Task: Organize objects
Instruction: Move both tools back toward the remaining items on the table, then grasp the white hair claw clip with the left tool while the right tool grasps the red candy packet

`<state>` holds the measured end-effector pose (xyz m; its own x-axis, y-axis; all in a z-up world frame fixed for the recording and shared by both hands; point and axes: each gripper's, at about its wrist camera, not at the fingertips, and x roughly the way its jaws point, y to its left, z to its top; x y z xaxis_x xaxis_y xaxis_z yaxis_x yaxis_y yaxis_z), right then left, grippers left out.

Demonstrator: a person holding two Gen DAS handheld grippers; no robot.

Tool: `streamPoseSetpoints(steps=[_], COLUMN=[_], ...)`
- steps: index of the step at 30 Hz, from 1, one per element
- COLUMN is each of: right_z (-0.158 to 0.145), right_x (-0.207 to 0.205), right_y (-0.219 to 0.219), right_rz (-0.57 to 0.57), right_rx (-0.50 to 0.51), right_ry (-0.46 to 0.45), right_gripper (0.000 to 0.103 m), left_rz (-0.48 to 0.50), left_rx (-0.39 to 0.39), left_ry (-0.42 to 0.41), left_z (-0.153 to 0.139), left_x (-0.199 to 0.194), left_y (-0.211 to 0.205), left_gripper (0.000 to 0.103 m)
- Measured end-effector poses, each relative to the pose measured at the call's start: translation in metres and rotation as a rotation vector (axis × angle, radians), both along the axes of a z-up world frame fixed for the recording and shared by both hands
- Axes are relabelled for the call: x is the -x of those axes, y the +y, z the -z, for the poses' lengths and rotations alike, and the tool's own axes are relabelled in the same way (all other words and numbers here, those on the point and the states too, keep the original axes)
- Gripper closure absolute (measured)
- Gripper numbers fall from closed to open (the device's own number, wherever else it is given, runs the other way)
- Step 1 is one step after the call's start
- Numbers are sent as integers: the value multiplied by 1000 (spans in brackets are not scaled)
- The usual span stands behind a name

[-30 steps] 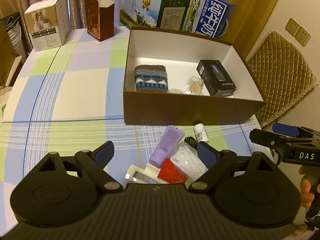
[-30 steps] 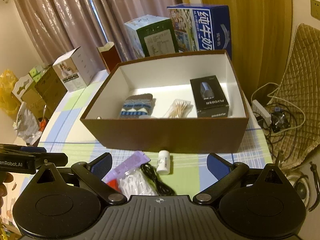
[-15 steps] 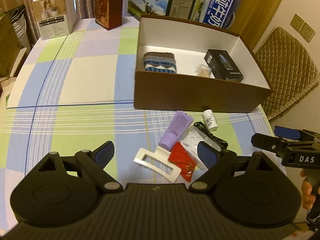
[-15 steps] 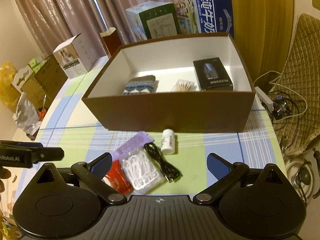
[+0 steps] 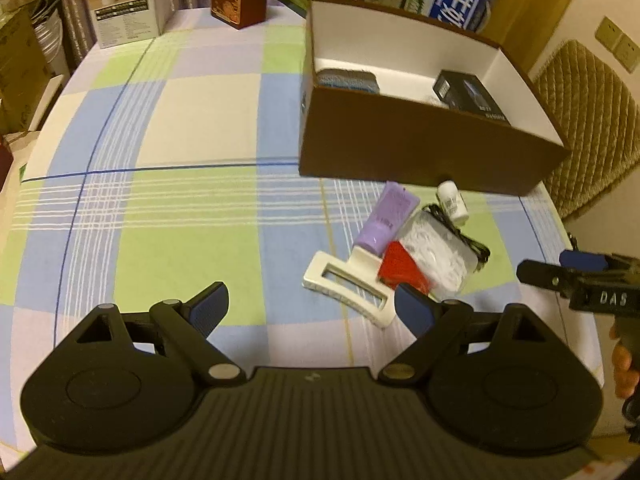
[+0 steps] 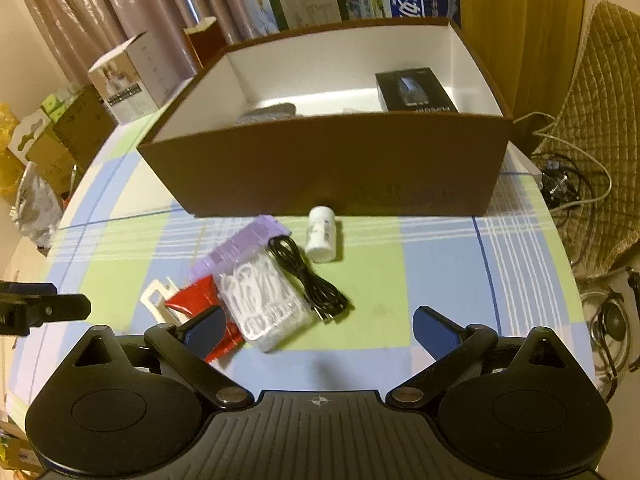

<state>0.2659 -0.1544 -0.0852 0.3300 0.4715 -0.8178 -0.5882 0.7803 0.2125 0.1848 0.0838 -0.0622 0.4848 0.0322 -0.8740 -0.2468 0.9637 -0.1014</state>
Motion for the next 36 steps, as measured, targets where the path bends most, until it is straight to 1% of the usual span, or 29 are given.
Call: streamPoseSetpoints(steps=[4, 8, 11, 15, 21, 29, 32, 36], right_z=[6, 11, 14, 16, 20, 23, 24, 25], right_x=[0, -1, -2, -6, -11, -16, -17, -17], right_y=[-2, -6, -9, -15, -24, -27, -26, -18], right_rz=[2, 20, 33, 56, 87, 108, 104, 84], right_rx=[18, 27, 31, 40, 55, 64, 62, 51], right_ry=[9, 25, 33, 44, 60, 72, 71, 70], right_gripper=[5, 5, 5, 5, 5, 5, 5, 5], left_rz=[33, 101, 149, 208, 283, 348, 364, 367], left_rx=[2, -4, -19, -36, -82, -104, -103, -129], left_ry=[-1, 5, 13, 49, 73, 75, 58, 29], left_z=[10, 25, 38, 55, 73, 85, 86, 85], left_x=[-1, -5, -9, -20, -38, -56, -59, -55], left_y=[-7, -15, -22, -29, -37, -39, -38, -35], left_gripper=[16, 14, 14, 13, 13, 15, 17, 17])
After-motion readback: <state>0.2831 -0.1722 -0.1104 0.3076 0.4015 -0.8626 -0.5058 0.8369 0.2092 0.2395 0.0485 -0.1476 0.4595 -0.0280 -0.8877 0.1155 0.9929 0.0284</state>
